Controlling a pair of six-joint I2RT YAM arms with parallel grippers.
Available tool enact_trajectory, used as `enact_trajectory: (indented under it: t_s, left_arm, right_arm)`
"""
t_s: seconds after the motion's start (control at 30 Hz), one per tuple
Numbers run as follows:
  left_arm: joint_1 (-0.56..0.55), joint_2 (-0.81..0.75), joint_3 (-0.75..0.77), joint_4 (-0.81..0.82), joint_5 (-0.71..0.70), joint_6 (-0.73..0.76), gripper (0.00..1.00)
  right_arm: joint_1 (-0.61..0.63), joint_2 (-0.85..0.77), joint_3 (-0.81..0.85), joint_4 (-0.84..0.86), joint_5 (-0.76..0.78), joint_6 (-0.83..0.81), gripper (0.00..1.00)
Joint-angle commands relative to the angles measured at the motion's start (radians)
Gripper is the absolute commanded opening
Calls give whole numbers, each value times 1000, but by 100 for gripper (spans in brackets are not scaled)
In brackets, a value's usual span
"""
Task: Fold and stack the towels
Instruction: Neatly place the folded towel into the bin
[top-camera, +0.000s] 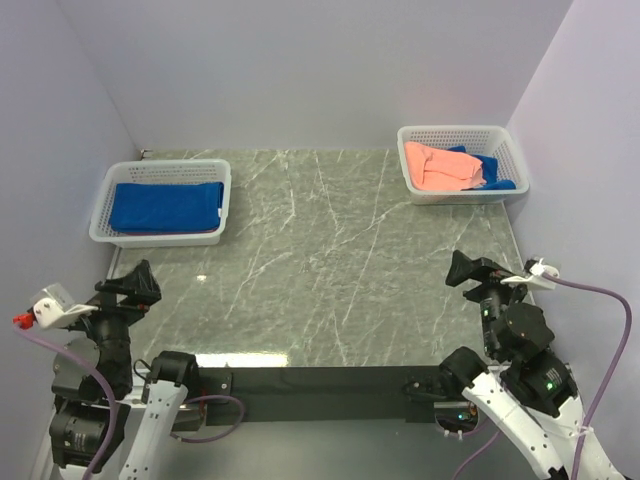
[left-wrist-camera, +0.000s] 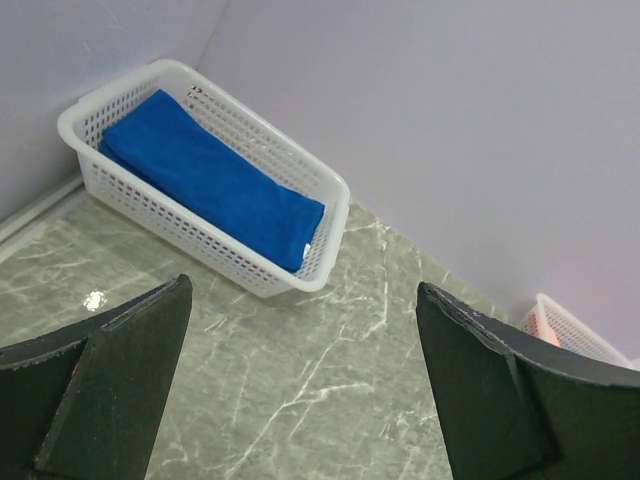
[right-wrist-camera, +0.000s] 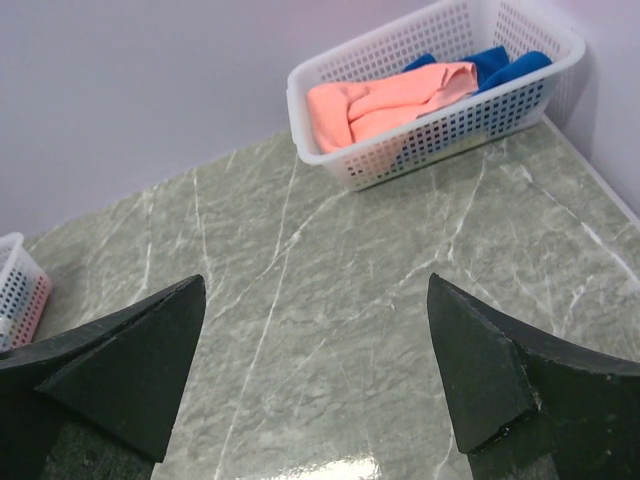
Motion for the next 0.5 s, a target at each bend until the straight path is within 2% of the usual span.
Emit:
enact_trajectory:
  t_s: [0.0,0.47]
  left_arm:
    - [-7,-50,-44,61,-41,-42,99]
    - [-8,-176,-223,126,-98,-94,99]
  right_arm:
    - [-1,-38,6,21,-9,-30,96]
    - [-1,-74,-8,35,-13,-51,96]
